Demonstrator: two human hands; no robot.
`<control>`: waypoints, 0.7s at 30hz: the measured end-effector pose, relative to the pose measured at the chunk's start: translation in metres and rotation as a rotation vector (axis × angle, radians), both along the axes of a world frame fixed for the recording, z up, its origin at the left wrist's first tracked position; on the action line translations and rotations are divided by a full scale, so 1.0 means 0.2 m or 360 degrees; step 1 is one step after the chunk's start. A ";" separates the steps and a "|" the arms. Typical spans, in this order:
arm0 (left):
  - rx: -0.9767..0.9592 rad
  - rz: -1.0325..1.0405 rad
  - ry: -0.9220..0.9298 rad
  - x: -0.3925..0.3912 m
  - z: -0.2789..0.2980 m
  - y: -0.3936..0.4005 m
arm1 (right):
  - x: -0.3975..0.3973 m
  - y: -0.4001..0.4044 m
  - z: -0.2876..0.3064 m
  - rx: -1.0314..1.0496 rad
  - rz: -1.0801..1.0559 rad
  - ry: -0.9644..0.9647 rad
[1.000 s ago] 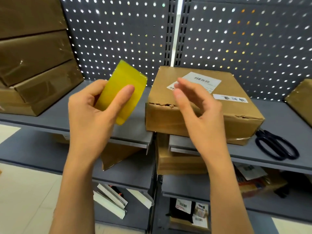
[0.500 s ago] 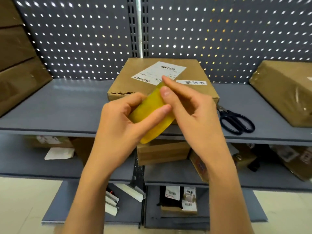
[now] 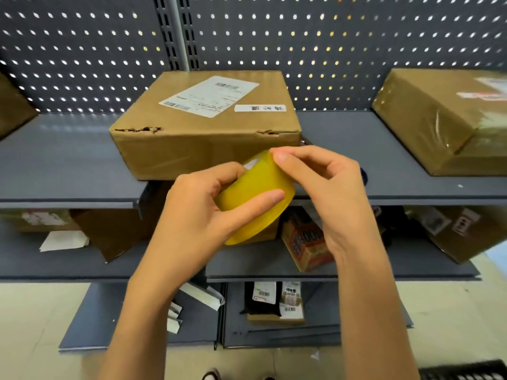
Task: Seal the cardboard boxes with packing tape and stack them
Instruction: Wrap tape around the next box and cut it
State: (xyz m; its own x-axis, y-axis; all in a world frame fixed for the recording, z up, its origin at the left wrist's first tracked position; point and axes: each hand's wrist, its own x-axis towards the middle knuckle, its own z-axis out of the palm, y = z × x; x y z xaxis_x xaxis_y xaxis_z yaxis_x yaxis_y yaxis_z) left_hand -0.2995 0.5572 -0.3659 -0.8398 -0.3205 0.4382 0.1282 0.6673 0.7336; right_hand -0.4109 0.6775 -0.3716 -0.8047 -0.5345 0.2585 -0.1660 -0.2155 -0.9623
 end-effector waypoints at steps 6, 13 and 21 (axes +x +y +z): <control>0.0168 -0.0048 -0.0047 -0.01 -0.10 0.11 | 0.00 0.05 -0.07 0.0064 -0.0086 -0.0008; 0.0531 -0.0442 -0.0259 0.04 -0.08 0.07 | 0.01 0.02 -0.05 0.0081 -0.0009 0.0052; 0.0606 -0.0467 -0.0295 0.01 -0.07 0.00 | 0.08 -0.08 -0.07 0.0085 -0.0241 0.0054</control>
State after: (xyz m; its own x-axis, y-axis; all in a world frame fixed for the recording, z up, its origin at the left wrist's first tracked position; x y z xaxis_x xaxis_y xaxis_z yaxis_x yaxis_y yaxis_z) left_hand -0.2982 0.5571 -0.3804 -0.9708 -0.1677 0.1717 0.1147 0.3042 0.9457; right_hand -0.3953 0.6611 -0.3864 -0.8684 -0.4214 0.2615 -0.2255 -0.1341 -0.9650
